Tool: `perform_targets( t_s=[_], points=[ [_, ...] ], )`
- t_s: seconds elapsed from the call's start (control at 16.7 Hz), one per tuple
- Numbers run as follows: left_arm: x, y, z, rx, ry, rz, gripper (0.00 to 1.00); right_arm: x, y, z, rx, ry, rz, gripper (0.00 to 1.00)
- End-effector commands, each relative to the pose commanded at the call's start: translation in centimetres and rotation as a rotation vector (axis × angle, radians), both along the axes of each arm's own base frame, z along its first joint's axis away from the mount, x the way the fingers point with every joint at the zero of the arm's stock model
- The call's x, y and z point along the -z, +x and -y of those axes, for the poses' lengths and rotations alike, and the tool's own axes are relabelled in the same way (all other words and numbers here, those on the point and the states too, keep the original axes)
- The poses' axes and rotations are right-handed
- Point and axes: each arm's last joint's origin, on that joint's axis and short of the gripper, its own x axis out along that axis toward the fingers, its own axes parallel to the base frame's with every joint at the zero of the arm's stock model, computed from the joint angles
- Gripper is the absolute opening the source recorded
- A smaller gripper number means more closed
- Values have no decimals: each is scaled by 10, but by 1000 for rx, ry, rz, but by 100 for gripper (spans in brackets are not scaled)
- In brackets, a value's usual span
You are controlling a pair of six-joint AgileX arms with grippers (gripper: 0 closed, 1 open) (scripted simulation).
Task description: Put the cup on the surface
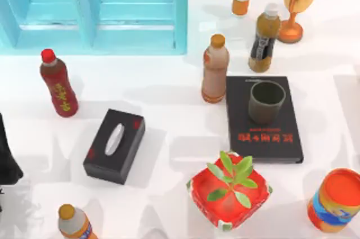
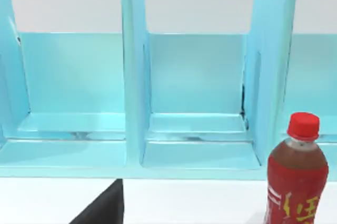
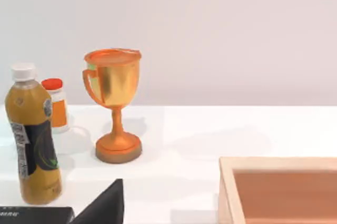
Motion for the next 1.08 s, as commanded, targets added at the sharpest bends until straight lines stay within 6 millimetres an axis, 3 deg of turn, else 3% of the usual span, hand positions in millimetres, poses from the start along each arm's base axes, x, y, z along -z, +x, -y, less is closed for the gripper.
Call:
perform_targets(
  t_s=[0.24,0.48,0.78,1.08],
  points=[
    [0,0,0,0,0,0,100,-3,0,-1,-7,6,-27,100],
    [0,0,0,0,0,0,100,-27,4,-4,-38,42,-166,100],
    [0,0,0,0,0,0,100,-91,27,-14,-86,124,-413,100],
    [0,0,0,0,0,0,100,-165,82,-37,-122,198,-675,100]
  ],
)
